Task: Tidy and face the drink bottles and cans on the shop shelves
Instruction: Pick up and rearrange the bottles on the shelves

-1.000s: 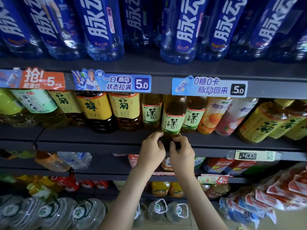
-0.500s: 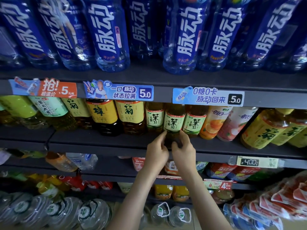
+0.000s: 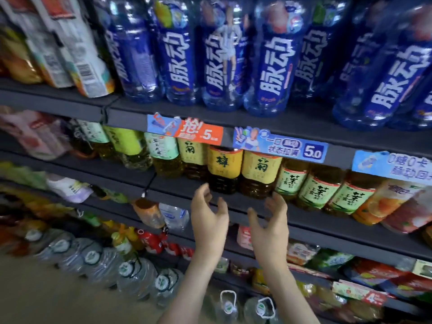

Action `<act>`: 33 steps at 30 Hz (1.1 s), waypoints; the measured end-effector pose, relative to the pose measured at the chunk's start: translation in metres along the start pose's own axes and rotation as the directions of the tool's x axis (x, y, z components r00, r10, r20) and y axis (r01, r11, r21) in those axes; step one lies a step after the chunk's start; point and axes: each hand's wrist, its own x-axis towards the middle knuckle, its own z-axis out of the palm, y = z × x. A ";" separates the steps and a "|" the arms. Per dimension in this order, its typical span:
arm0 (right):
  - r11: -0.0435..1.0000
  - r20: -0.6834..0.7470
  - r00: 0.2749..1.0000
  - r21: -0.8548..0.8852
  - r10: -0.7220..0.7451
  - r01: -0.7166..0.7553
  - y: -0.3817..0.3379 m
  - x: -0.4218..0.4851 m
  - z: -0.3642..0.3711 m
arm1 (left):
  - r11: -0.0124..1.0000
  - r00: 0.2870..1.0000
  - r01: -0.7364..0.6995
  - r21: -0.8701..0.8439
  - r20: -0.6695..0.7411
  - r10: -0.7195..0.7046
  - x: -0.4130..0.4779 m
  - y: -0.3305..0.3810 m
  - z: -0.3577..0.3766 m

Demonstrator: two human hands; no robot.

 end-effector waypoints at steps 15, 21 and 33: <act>0.997 -0.240 0.970 0.060 -0.039 0.055 -0.088 -0.006 0.253 | 0.978 0.980 -0.197 0.074 0.034 0.195 0.159 -0.096 -0.149; 0.998 -0.440 0.897 -0.055 -0.034 0.011 -0.094 0.018 0.305 | 0.973 0.973 -0.228 0.028 0.037 0.227 0.186 -0.119 -0.177; 0.999 -0.506 0.862 -0.021 0.031 -0.048 -0.091 0.042 0.312 | 0.983 0.985 -0.164 0.080 -0.043 0.167 0.205 -0.117 -0.202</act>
